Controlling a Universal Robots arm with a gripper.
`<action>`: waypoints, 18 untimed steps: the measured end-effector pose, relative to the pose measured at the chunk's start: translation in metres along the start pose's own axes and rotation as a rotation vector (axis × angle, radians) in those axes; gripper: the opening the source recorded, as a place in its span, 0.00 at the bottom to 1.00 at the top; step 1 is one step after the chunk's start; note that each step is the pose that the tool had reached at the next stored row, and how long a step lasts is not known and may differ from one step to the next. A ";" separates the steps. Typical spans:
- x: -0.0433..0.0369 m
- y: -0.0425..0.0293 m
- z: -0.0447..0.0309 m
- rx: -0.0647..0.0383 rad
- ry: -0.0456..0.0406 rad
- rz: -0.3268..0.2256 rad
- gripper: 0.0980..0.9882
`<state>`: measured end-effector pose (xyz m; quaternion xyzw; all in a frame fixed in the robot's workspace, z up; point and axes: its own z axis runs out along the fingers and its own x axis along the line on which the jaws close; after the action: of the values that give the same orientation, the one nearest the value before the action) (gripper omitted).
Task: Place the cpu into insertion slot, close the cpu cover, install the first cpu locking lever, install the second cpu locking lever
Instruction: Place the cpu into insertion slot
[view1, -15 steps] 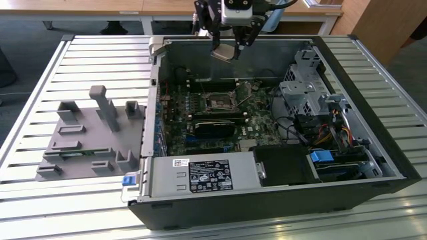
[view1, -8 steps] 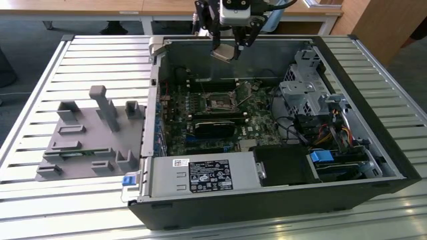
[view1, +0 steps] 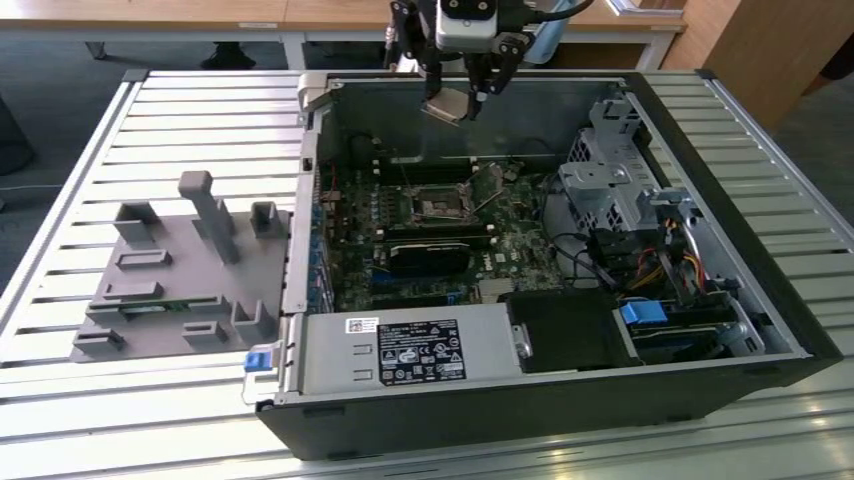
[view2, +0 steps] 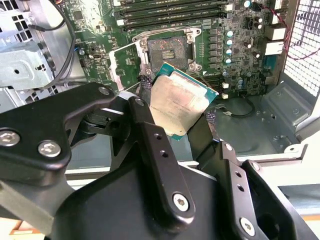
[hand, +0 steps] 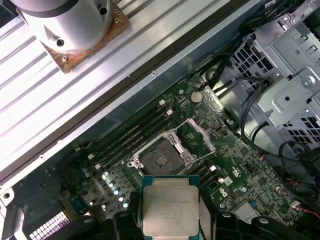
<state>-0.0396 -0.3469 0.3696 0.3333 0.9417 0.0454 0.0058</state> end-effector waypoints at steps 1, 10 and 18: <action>0.0000 0.0000 0.0000 0.000 -0.0004 0.004 0.50; 0.0002 -0.0002 0.0004 -0.001 -0.0036 0.040 0.50; 0.0003 -0.0003 0.0007 -0.001 -0.0064 0.071 0.50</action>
<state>-0.0400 -0.3468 0.3690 0.3669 0.9292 0.0451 0.0074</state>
